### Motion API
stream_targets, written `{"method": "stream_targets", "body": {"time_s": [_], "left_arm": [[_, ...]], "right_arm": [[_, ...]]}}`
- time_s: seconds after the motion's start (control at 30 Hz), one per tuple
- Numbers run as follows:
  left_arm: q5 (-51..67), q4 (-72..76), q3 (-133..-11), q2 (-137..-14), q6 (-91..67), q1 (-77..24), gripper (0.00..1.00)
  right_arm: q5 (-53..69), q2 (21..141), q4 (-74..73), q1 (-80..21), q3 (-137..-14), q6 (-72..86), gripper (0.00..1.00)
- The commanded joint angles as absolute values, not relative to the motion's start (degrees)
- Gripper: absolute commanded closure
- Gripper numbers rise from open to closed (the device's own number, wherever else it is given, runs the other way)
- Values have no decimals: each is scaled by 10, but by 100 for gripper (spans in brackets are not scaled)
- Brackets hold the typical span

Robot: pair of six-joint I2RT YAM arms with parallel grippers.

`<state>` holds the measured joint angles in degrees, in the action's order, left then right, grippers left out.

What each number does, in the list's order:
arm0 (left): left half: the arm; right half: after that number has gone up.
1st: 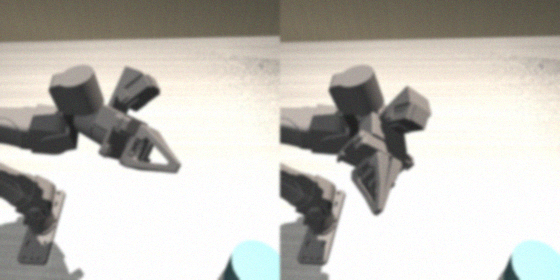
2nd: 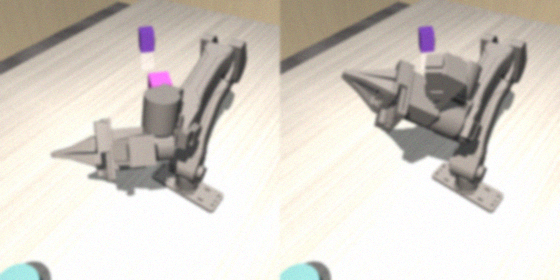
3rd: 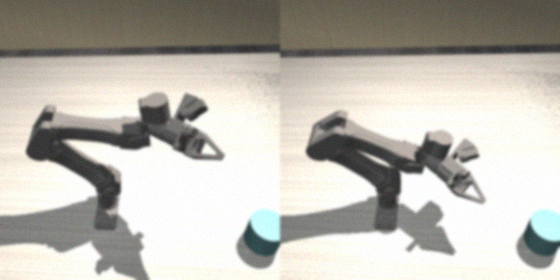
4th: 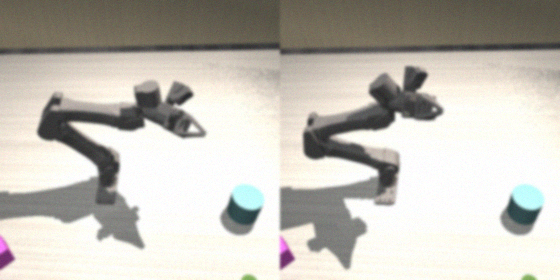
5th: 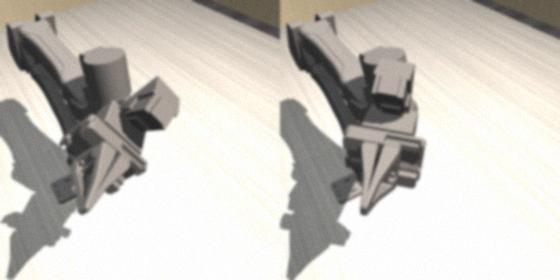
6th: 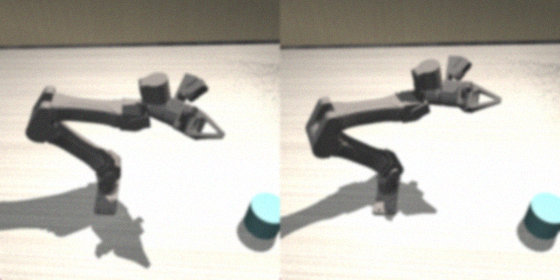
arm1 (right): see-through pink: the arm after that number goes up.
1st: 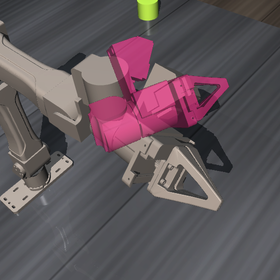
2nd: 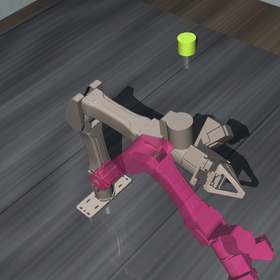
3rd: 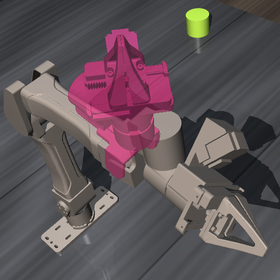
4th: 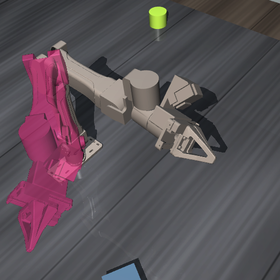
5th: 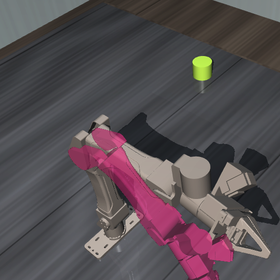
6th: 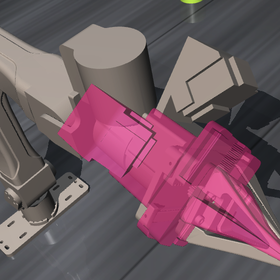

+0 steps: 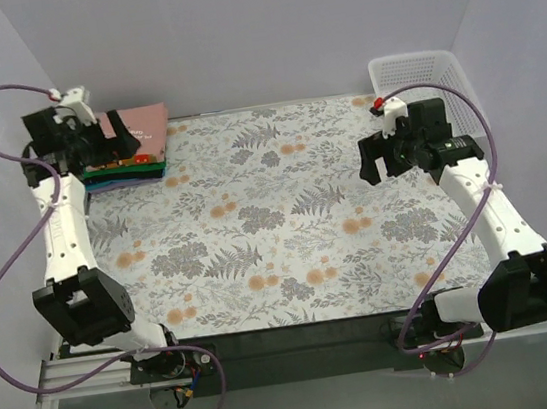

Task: Fold and stack the t-shirts
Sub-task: Neatly place the folded tshirt to the corner

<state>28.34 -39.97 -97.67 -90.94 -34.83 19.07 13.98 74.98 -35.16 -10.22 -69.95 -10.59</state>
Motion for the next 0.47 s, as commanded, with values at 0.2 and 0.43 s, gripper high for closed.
{"method": "stream_targets", "body": {"time_s": [0.2,0.43], "left_arm": [[217,-409,-688,-806,-382,8,5],[248,-369,-592,-752,-408,-30,4]], "right_arm": [[194,666,-353,-66,-548,-71,2],[219,614,-330,-66,-475,-81,2]]}}
